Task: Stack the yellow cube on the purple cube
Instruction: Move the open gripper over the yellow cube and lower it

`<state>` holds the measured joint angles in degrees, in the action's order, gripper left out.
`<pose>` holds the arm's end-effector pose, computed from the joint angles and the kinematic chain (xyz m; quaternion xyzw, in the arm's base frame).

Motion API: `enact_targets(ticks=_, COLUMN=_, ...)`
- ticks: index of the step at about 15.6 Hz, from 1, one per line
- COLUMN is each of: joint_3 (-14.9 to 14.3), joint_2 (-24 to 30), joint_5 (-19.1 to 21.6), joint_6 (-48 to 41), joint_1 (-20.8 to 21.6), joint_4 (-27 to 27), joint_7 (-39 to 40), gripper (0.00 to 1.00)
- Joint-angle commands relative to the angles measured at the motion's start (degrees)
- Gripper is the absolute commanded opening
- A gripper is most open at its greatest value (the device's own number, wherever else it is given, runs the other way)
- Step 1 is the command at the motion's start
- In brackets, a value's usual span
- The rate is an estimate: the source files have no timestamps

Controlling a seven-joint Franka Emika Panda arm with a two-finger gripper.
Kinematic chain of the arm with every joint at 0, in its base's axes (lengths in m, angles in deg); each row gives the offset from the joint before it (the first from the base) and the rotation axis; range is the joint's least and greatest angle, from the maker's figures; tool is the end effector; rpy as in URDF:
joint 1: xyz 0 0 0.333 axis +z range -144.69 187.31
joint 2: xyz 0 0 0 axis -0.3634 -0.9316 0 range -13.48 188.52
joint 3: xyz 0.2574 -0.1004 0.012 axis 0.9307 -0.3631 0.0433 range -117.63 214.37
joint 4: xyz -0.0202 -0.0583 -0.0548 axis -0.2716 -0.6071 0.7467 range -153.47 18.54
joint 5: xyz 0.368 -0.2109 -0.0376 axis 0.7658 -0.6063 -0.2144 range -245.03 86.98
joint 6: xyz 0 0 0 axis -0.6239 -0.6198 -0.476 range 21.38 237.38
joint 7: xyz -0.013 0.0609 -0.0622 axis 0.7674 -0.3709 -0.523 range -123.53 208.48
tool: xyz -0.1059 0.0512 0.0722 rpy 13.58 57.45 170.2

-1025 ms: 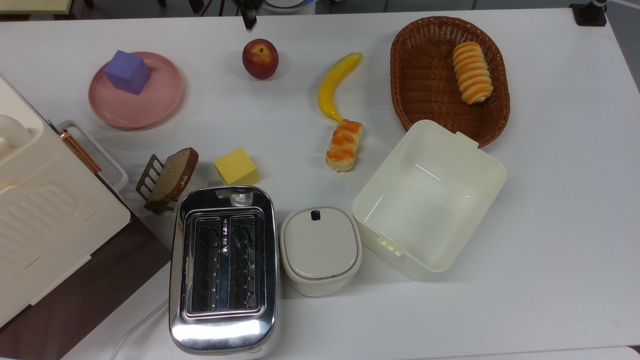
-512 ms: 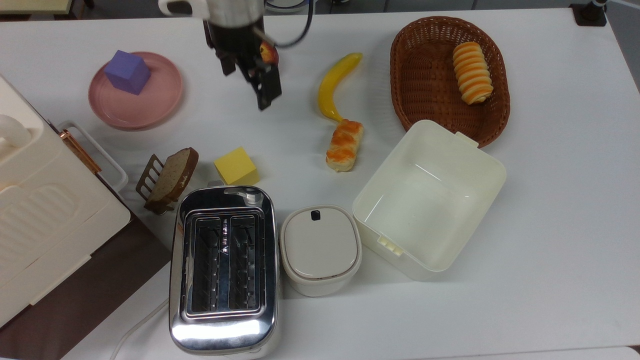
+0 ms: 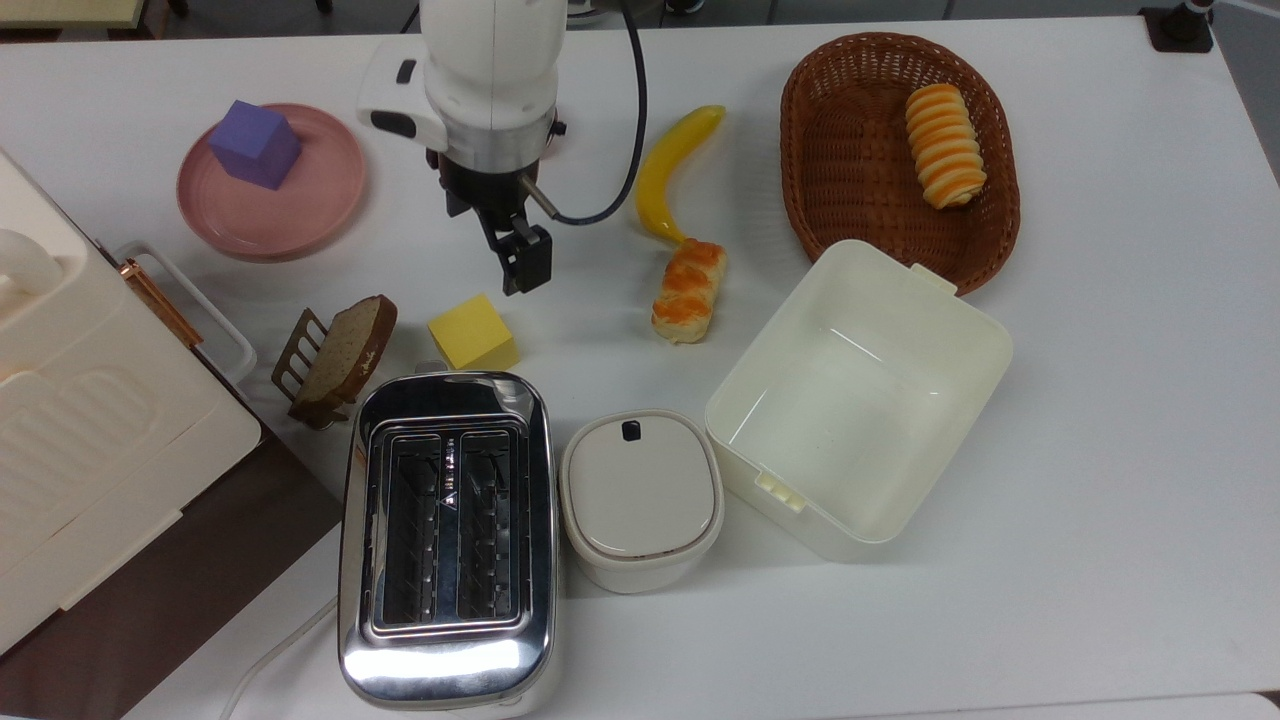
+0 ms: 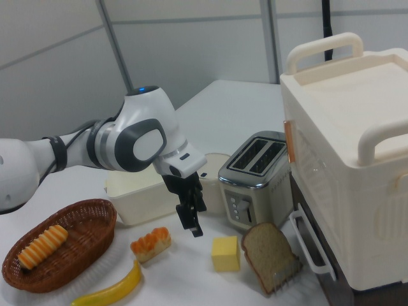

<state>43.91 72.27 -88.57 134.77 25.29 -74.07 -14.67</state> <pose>0.6604 -0.0186 0.3640 0.8882 -0.4512 0.0456 0.0745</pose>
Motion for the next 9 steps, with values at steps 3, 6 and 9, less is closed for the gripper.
enact_targets(ticks=3, joint_3=-0.73, joint_2=-2.33, joint_5=-2.85, joint_6=3.53, joint_1=-0.81, joint_4=-0.69, joint_7=-1.21, gripper=1.0)
enact_targets(ticks=6, joint_3=-0.73, joint_2=-3.21, joint_5=-4.6, joint_6=3.54, joint_1=-0.81, joint_4=-0.77, joint_7=-1.13, gripper=1.0)
enact_targets(ticks=9, joint_3=-0.73, joint_2=-4.88, joint_5=-5.31, joint_6=3.62, joint_1=-0.9, joint_4=-0.69, joint_7=1.41, gripper=1.0)
